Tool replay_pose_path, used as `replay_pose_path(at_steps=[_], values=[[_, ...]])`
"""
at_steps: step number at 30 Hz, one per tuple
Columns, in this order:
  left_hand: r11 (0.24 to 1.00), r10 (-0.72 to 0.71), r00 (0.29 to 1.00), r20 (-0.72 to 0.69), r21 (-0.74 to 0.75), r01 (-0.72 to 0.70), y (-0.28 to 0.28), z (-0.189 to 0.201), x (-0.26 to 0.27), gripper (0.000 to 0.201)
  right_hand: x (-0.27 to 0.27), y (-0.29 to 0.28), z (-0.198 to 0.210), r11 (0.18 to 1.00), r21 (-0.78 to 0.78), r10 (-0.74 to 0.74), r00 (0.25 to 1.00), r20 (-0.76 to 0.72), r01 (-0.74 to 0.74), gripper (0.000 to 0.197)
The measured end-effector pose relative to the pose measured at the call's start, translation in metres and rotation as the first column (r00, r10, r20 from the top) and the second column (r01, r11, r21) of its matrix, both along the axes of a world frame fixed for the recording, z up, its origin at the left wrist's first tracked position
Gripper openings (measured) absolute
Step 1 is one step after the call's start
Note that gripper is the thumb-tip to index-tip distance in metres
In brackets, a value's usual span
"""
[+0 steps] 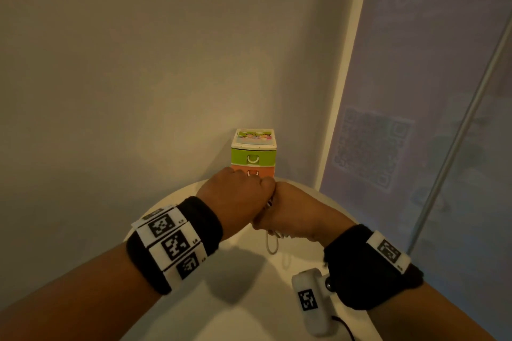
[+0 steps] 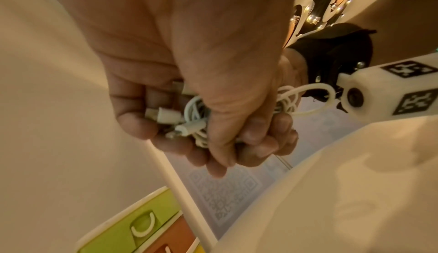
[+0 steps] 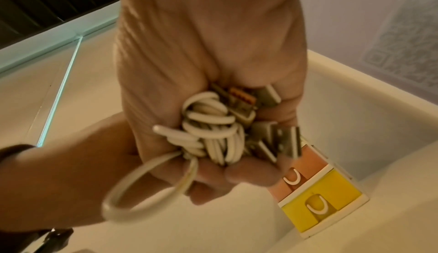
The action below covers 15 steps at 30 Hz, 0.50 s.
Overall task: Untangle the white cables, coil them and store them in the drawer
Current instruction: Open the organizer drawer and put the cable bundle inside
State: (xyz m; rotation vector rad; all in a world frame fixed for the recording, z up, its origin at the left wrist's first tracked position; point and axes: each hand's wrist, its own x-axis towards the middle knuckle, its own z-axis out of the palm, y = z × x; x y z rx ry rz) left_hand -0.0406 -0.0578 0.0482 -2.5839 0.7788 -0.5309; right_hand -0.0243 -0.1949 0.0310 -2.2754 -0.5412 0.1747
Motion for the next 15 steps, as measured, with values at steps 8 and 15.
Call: replay_pose_path(at_steps=[8,15], values=[[0.992,0.061,0.983,-0.174,-0.099,-0.079,0.003,-0.008,0.014,0.028,0.003,-0.008,-0.014,0.99,-0.137,0.016,0.973,0.228,0.016,0.007],[0.897,0.032,0.921,-0.389,-0.395,-0.198,0.008,0.003,0.048,0.051,0.005,-0.021,-0.022,0.984,-0.067,-0.146,0.967,0.207,0.163,0.017]])
